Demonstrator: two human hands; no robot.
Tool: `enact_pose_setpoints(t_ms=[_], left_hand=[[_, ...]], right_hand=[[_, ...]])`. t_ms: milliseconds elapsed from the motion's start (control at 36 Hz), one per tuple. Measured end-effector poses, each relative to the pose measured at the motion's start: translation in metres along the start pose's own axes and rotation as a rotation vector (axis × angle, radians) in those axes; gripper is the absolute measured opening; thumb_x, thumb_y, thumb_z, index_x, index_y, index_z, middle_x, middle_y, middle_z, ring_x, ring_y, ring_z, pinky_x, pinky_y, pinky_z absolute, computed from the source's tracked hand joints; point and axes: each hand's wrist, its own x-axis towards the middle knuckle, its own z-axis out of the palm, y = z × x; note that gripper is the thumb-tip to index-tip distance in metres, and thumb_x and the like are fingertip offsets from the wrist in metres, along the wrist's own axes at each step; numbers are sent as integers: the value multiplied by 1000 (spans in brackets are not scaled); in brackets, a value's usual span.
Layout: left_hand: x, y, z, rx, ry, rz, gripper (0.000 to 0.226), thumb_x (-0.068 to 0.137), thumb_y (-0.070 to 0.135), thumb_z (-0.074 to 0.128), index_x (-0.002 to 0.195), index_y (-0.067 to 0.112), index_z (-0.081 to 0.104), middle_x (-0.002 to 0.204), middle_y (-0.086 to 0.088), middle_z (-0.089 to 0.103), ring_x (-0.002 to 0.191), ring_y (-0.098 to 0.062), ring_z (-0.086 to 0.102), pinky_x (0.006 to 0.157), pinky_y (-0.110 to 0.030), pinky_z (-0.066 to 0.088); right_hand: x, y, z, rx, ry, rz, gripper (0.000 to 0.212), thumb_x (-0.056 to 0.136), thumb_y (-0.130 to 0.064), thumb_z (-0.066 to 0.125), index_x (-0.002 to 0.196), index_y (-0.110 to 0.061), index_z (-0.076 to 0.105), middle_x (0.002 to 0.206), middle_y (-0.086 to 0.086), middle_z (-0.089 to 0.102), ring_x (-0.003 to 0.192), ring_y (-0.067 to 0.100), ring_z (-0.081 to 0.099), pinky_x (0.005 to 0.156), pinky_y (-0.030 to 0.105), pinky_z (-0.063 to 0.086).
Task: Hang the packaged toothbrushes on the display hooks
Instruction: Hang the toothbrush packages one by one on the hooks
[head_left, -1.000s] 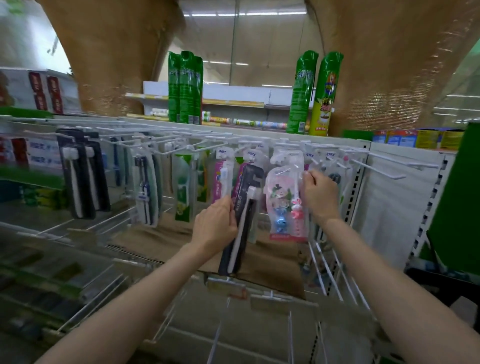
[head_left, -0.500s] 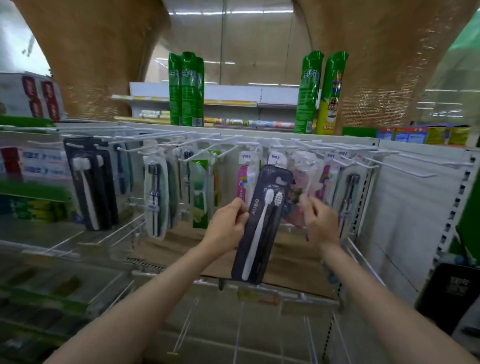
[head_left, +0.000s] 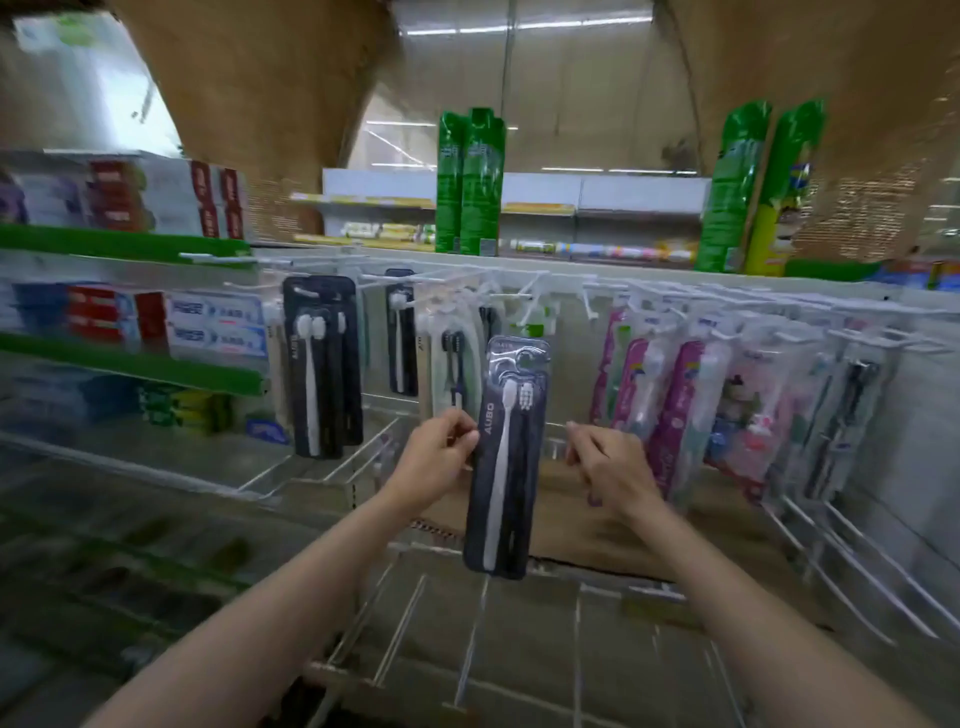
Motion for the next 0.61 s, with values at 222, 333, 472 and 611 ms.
enact_pose_setpoints(t_ms=[222, 333, 472, 611], left_hand=[[-3, -38, -66, 3, 148, -172, 28, 94, 2, 48, 69, 15, 48, 68, -5, 54, 56, -16, 54, 51, -29, 51], [-6, -52, -90, 9, 216, -207, 25, 93, 1, 49, 71, 13, 50, 71, -9, 55, 58, -18, 56, 48, -29, 55], [-3, -57, -117, -40, 276, -230, 26, 94, 1, 48, 72, 14, 50, 73, -7, 56, 59, -15, 56, 42, -22, 52], [-2, -57, -136, -5, 311, -182, 14, 95, 3, 47, 82, 8, 52, 76, -7, 58, 61, -17, 58, 47, -23, 52]], right_hand=[[9, -39, 53, 15, -116, 16, 47, 97, -29, 45, 54, -18, 57, 48, -8, 51, 56, 16, 52, 66, 36, 43], [10, -54, 73, -59, -190, -3, 38, 97, -26, 46, 67, -9, 62, 64, 3, 59, 70, 25, 57, 65, 34, 40], [10, -73, 89, -176, -305, -5, 21, 95, -20, 48, 80, -11, 59, 77, 4, 59, 72, 19, 51, 57, 28, 34], [14, -79, 98, -159, -344, 25, 21, 94, -23, 50, 81, -11, 61, 81, 6, 65, 71, 21, 58, 70, 38, 53]])
